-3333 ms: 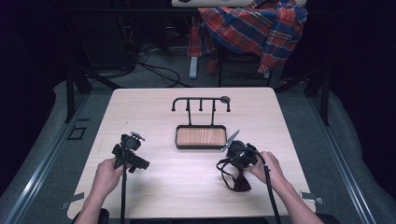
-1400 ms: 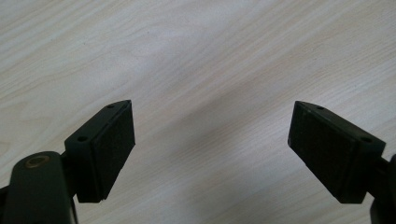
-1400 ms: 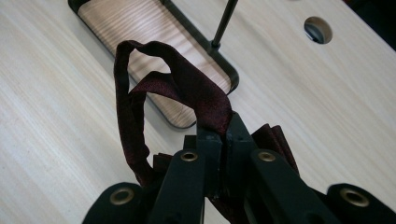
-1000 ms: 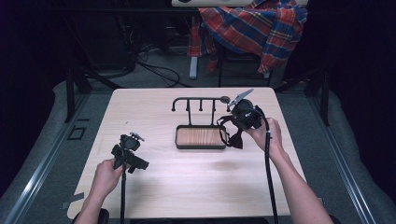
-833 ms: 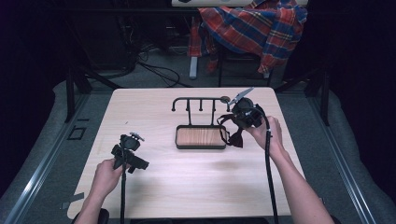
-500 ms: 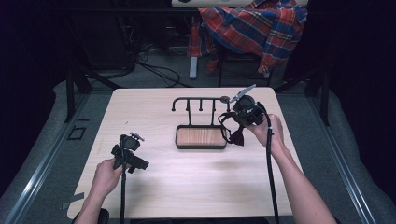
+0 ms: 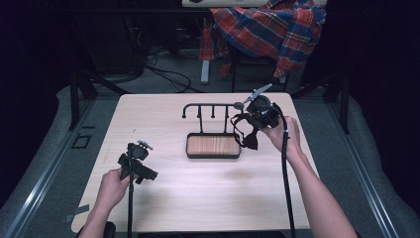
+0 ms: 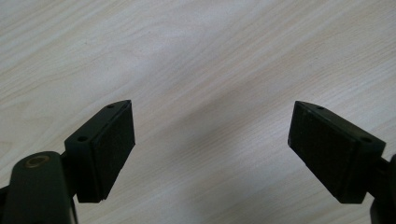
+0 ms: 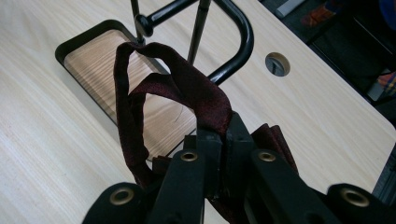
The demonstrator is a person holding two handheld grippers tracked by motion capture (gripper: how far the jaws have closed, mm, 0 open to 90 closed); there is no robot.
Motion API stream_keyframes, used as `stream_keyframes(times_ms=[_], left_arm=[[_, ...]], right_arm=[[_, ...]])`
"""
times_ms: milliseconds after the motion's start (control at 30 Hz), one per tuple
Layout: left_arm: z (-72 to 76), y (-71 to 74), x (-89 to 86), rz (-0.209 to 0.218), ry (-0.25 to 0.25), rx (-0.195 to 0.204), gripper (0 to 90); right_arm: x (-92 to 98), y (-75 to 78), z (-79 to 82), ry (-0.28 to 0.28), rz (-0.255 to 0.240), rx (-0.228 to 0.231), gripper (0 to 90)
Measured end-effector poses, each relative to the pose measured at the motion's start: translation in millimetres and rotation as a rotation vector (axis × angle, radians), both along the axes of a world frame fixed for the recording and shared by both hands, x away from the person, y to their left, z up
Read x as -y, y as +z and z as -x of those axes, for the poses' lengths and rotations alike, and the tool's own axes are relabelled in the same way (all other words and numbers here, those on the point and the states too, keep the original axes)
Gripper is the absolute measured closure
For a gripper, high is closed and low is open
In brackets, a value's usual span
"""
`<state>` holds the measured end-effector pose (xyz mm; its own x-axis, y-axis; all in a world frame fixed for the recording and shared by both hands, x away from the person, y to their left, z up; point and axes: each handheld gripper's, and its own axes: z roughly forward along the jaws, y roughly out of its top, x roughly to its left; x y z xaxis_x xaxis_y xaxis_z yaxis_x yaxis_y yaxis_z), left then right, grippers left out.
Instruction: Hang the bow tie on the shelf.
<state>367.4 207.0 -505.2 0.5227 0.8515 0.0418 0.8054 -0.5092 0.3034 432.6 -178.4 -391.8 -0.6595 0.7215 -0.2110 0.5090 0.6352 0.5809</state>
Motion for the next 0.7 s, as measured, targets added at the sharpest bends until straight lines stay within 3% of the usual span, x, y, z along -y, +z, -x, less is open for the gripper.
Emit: stream_keyframes(times_ms=[700], left_arm=[[0.1, -0.3, 0.0, -0.009, 0.001, 0.003, 14.8]], right_arm=[[2.4, -3.2, -21.3, -0.081, -0.037, -0.007, 87.6]])
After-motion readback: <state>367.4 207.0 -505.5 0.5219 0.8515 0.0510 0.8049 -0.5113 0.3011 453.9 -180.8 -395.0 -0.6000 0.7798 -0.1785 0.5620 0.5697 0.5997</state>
